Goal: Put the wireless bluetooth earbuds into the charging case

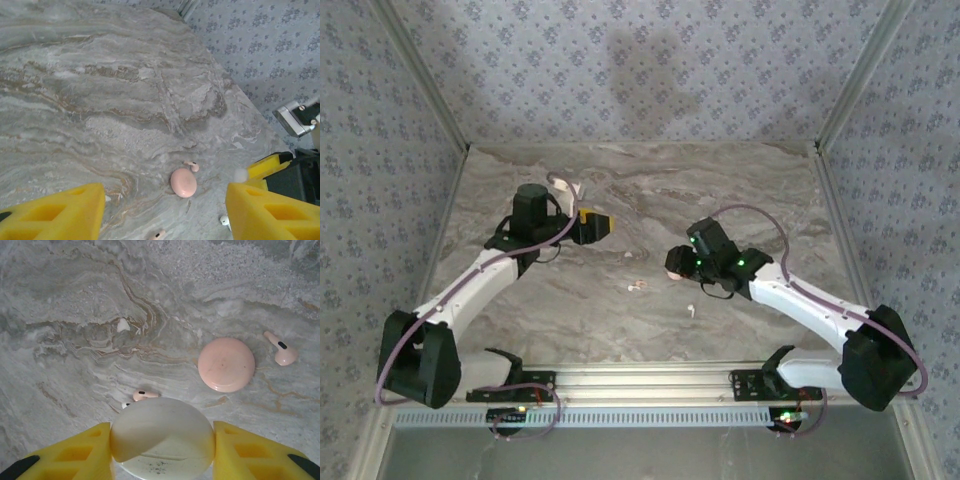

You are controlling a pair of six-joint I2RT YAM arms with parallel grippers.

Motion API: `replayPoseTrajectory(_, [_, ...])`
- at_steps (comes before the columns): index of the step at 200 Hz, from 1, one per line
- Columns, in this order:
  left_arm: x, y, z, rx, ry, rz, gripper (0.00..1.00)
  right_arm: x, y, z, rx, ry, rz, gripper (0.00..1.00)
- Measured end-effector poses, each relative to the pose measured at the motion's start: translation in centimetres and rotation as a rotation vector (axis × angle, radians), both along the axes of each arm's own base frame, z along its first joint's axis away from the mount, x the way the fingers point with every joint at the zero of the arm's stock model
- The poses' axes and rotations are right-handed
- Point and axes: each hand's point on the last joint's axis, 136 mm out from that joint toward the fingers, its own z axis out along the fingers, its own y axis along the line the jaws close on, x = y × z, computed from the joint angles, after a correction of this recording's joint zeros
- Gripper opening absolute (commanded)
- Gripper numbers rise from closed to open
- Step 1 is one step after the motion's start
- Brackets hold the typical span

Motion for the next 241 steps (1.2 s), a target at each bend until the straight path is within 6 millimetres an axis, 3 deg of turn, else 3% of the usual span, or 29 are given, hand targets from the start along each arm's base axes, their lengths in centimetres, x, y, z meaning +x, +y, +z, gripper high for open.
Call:
replayPoseTrajectory(46, [-0.8, -1.2, 0.1, -0.016, -0.114, -0.055, 0.62, 0.9, 0.2, 0.9, 0.051, -0.013, 0.014, 0.44])
replayPoseTrajectory(113, [-1.2, -2.6, 1.5, -0.053, -0.253, -0.092, 0.60, 2.9, 1.8, 3.7, 0.144, -0.066, 0.061, 0.44])
replayPoseTrajectory(175, [-1.1, -3.3, 1.7, -0.106, -0.295, -0.083, 0.56, 3.6, 2.4, 5.7, 0.194, -0.104, 0.082, 0.44])
replayPoseTrajectory(241, [-0.6, -3.8, 2.1, -0.152, -0.309, -0.080, 0.56, 4.2, 3.0, 6.5, 0.236, -0.118, 0.103, 0.44])
